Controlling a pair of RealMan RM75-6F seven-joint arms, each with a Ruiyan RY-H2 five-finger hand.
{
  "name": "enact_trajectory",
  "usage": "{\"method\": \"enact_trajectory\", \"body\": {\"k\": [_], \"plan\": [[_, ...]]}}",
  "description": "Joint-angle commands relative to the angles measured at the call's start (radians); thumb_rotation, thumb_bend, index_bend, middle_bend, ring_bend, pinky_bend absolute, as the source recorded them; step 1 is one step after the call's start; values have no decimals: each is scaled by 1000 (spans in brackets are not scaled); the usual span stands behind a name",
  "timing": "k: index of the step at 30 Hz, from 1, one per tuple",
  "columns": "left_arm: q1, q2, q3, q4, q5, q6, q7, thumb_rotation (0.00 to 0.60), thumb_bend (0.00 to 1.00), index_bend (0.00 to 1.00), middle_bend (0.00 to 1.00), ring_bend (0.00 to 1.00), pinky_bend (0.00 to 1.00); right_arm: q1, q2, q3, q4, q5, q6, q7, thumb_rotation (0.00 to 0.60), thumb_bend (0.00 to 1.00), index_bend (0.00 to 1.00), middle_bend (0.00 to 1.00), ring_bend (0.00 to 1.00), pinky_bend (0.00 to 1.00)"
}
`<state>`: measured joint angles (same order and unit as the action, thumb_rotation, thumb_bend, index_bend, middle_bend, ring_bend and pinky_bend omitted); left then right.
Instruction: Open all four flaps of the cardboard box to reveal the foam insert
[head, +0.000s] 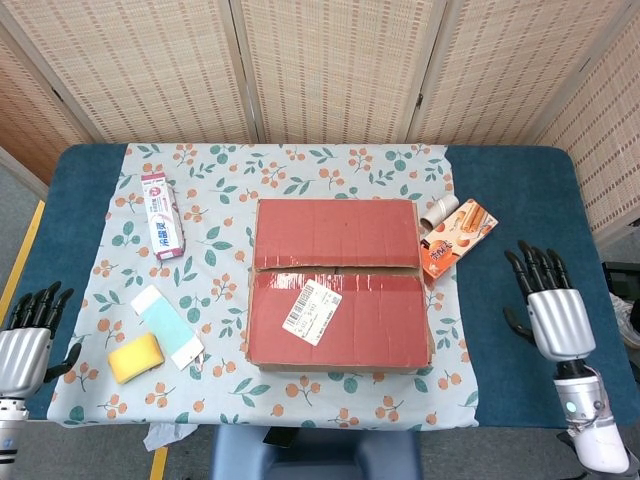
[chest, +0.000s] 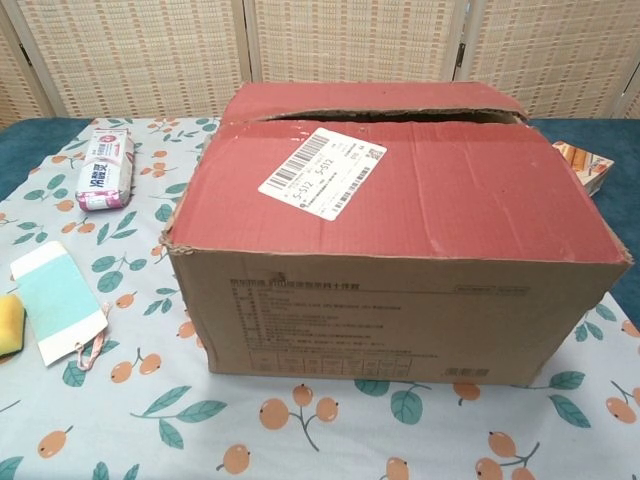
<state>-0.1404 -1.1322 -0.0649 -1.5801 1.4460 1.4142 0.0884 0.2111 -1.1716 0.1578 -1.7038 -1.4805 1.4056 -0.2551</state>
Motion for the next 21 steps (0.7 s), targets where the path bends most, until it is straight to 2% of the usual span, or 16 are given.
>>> {"method": "enact_trajectory", "body": {"k": [1,11,14,21], "plan": [[5,8,-8,0,-1,18,-42,600,408,0,0,0,0,65,9,42,-96,34,-63,-90,600,408,0,0,0,0],[8,25,-8,8,-9,13,-103,600,408,0,0,0,0,190,-39,97,-169,136,-181,-225,600,407,2,0,0,0],[6,34,-10,17,-12,3,-138,600,408,0,0,0,0,256,-79,127,-163,223,-237,-288,600,407,2,0,0,0],[5,42,-12,32,-19,-6,-182,600,408,0,0,0,0,341,-153,145,-106,325,-280,-352,600,407,2,0,0,0]]}}
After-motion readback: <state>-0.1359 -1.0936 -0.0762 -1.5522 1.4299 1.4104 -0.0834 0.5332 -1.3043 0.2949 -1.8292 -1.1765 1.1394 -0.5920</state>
